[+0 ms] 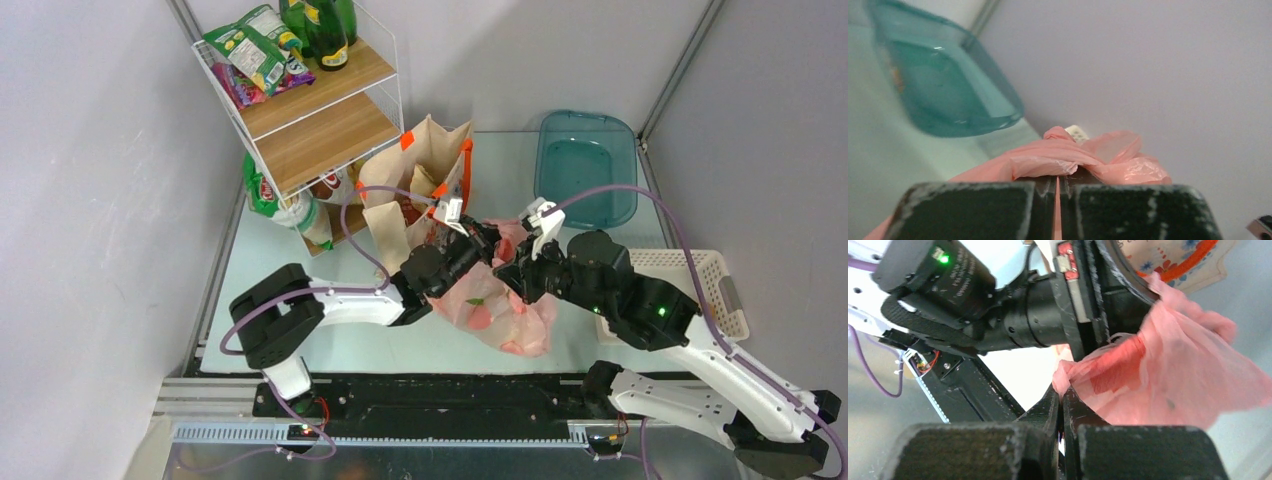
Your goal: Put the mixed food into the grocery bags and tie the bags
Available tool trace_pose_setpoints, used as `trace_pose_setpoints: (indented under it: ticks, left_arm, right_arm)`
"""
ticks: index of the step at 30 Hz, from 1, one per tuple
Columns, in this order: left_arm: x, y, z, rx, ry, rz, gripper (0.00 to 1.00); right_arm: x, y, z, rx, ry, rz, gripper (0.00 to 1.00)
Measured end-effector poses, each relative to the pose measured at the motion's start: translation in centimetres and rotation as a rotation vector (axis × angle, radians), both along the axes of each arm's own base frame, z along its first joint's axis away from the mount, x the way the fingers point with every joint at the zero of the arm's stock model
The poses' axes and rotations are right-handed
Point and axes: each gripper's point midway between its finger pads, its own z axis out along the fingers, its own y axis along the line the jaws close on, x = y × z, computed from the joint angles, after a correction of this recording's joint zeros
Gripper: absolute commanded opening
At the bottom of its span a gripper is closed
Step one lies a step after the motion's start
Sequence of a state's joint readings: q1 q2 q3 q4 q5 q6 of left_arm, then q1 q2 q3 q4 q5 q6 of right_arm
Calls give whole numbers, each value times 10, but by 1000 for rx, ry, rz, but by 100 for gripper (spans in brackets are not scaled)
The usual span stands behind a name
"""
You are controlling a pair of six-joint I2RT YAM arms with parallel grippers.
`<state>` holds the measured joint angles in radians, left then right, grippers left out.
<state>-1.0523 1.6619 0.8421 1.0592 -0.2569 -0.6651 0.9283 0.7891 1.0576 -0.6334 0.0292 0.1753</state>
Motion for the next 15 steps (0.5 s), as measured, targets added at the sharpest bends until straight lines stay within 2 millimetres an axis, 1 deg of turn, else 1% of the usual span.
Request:
trace_pose_setpoints:
  ticks: [3, 6, 8, 11, 13, 15]
  left_arm:
    - [-12, -16, 18, -61, -45, -106, 0]
    - [-25, -26, 37, -130, -93, -223, 0]
    - [-33, -29, 46, -161, -116, -289, 0]
    - [-40, -29, 57, -194, -139, -367, 0]
    - [-43, -28, 63, -214, -151, -416, 0]
    - [-44, -29, 65, -225, -153, -473, 0]
  right_arm:
    - [-5, 5, 9, 4, -11, 22, 0]
    - [-12, 7, 18, 8, -25, 38, 0]
    - [-17, 6, 26, 15, -34, 48, 0]
    - [-20, 6, 31, 21, -32, 54, 0]
    - [-21, 7, 29, 13, -21, 54, 0]
    - [-20, 7, 25, -1, -6, 46, 0]
